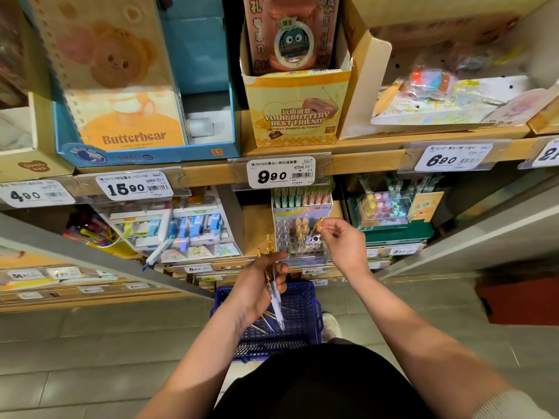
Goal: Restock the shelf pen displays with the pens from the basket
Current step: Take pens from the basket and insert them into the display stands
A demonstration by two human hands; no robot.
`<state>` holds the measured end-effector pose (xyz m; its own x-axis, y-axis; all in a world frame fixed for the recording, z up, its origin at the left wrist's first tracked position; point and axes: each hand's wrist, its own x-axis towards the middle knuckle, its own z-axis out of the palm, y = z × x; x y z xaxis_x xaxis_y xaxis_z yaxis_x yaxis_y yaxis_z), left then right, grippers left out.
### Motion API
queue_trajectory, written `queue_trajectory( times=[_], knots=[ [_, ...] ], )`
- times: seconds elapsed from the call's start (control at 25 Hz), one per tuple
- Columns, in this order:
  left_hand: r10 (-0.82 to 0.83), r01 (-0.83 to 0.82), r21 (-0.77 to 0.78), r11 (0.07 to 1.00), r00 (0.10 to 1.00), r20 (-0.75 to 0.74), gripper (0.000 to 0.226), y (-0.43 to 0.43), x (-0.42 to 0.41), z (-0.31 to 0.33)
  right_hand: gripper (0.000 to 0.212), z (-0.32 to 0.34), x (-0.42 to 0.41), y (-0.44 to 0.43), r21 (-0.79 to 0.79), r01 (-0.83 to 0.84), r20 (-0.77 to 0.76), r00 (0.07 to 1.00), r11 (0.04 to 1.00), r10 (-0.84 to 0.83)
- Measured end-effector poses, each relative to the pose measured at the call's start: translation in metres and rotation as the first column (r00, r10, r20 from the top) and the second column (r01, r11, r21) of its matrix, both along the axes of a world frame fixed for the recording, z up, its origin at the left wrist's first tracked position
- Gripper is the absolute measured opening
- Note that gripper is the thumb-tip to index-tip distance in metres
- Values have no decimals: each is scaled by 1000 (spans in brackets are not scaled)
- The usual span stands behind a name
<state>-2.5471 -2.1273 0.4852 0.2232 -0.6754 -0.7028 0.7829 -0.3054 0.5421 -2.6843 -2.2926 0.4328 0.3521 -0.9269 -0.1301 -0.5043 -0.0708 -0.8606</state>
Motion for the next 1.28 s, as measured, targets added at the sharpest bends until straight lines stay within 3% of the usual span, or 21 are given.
queue_trajectory(
  times=[0.28,0.52,0.68,0.84,0.96,1.08,1.16,1.28],
  knots=[
    [-16,16,-13,1000,1000,-20,34,4,4,0,18,-12,8,1,-54,-164,-179,972,985,152],
    [-19,19,-11,1000,999,35,29,6,4,2,10,-24,11,5,-28,-310,-377,884,950,277],
    [10,-11,15,1000,998,67,29,5,1,2,11,-22,14,4,-61,-339,-422,861,939,284],
    [76,-77,25,997,996,42,19,1,-1,0,9,-15,15,1,44,-321,-431,848,946,308],
    [103,-104,34,994,994,33,14,0,0,-4,7,-2,10,0,55,-223,-364,903,973,227],
    [108,-109,40,993,994,34,10,-1,-1,-9,7,22,4,9,117,-104,-103,988,988,116],
    [93,-95,36,995,995,34,8,-4,-4,-10,5,40,6,18,291,-181,84,983,939,163],
    [64,-65,9,998,997,34,18,-7,-9,-8,7,53,14,30,432,-299,189,952,851,239]
  ],
)
